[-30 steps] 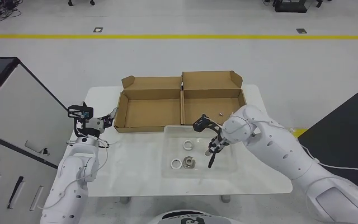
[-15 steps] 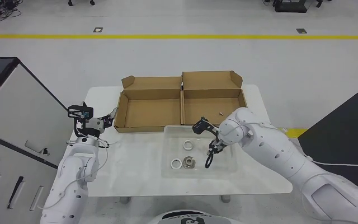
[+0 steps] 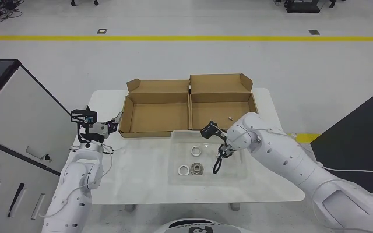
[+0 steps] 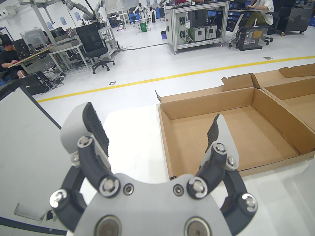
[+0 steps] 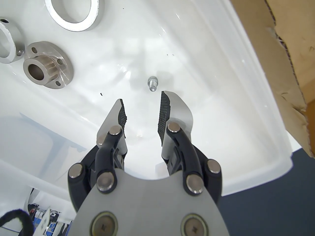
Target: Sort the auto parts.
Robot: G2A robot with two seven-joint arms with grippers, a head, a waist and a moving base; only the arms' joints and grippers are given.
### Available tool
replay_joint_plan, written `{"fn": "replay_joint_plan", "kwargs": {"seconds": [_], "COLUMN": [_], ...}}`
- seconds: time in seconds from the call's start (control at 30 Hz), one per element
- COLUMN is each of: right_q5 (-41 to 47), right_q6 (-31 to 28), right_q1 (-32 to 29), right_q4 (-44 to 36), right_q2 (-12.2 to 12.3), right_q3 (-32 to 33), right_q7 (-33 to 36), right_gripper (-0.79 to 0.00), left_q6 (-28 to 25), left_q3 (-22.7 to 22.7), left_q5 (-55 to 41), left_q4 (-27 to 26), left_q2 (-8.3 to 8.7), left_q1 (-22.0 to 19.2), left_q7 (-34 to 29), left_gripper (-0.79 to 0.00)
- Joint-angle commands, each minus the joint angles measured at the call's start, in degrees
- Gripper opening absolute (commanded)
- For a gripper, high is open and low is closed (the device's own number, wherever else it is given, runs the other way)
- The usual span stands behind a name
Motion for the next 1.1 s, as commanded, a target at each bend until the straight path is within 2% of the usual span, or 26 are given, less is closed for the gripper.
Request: {"fn": "replay_joint_plan", "kwargs": {"seconds": [0.0,0.57,1.07], "right_q5": [0.0,-0.3,0.2], "right_q6": [0.0,-0.5,-1.0], "right_q1": [0.0,-0.2,-0.2], "right_q4": [0.2,1.9,2.8], "right_q2": [-0.1,-1.0,-1.6], "right_q3": [-0.1,-0.4,-0.2], "right_q7": [-0.1,-0.8,-0.7], "right_gripper": [-0.474,-0.526,-0.533], "left_q6": [0.0,0.0,0.0], "left_q3": [0.0,0.0,0.0], "left_q5": [0.0,0.0,0.0], "left_q4": [0.0,0.0,0.0], "left_q2": [0.00,0.00,0.00], "left_q1": [0.0,0.0,0.0], "left_q7": [0.0,0.0,0.0], "left_gripper": [0.000,0.000,0.000]}}
